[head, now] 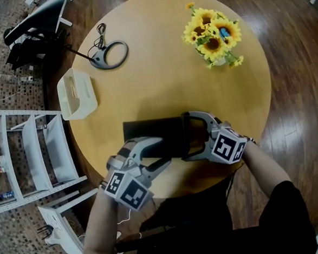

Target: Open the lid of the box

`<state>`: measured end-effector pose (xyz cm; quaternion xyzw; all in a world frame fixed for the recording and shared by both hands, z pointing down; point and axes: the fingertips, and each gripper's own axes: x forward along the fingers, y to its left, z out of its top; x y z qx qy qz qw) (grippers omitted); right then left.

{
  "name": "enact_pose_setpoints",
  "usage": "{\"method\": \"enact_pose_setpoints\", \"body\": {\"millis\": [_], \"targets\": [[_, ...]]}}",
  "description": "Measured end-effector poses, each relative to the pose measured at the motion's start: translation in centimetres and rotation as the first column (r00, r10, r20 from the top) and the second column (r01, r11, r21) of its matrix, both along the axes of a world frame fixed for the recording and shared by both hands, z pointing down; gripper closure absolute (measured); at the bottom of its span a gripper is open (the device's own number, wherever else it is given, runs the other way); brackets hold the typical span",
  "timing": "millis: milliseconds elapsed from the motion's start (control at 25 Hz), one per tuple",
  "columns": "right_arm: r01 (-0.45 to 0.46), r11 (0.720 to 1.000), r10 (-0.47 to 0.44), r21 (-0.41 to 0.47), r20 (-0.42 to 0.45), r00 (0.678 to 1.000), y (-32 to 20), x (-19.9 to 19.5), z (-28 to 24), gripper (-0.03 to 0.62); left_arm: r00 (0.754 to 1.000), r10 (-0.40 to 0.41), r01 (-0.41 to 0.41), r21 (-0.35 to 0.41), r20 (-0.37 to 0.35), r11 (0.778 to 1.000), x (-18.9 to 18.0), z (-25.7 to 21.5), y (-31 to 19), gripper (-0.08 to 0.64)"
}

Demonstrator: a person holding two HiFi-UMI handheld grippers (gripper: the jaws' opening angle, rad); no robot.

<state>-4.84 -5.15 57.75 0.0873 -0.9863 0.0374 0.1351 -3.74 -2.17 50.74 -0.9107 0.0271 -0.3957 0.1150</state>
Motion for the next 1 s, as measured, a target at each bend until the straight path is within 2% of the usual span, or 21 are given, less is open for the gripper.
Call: {"method": "enact_pose_setpoints", "body": {"millis": [80, 240, 320, 480, 680, 800, 1000], "targets": [[0.0, 1.0, 0.0, 0.002, -0.001, 1.0, 0.0, 0.0, 0.0, -0.011, 0.999, 0.038, -0.037, -0.027, 0.033, 0.999, 0.1, 0.1, 0.5, 0.299], [-0.012, 1.0, 0.012, -0.021, 0.002, 1.0, 0.0, 0.1, 0.1, -0.011, 0.992, 0.07, -0.068, -0.017, 0.101, 0.998, -0.4, 1.2, 0.4, 0.299], [-0.019, 0.999, 0.02, -0.034, 0.004, 1.0, 0.0, 0.1, 0.1, -0.011, 0.992, 0.071, -0.068, -0.027, 0.101, 0.997, -0.5, 1.4, 0.2, 0.296], [0.001, 1.0, -0.001, 0.0, -0.01, 1.0, -0.1, 0.2, 0.2, -0.009, 0.992, 0.067, -0.065, -0.023, 0.106, 0.998, -0.3, 1.4, 0.1, 0.296], [-0.01, 1.0, 0.009, -0.018, -0.007, 1.0, -0.2, 0.1, 0.4, -0.008, 0.993, 0.037, -0.041, 0.029, 0.113, 0.999, -0.3, 1.0, -0.1, 0.293], [-0.022, 0.999, 0.022, -0.038, -0.004, 1.0, 0.0, 0.0, 0.4, -0.008, 0.997, 0.007, -0.009, 0.023, 0.081, 1.0, -0.5, -0.3, -0.2, 0.293], [-0.037, 0.998, 0.037, -0.05, -0.008, 0.999, -0.1, 0.1, 0.5, -0.008, 0.998, -0.055, 0.055, -0.014, -0.031, 0.998, -0.9, -4.9, -2.1, 0.291]]}}
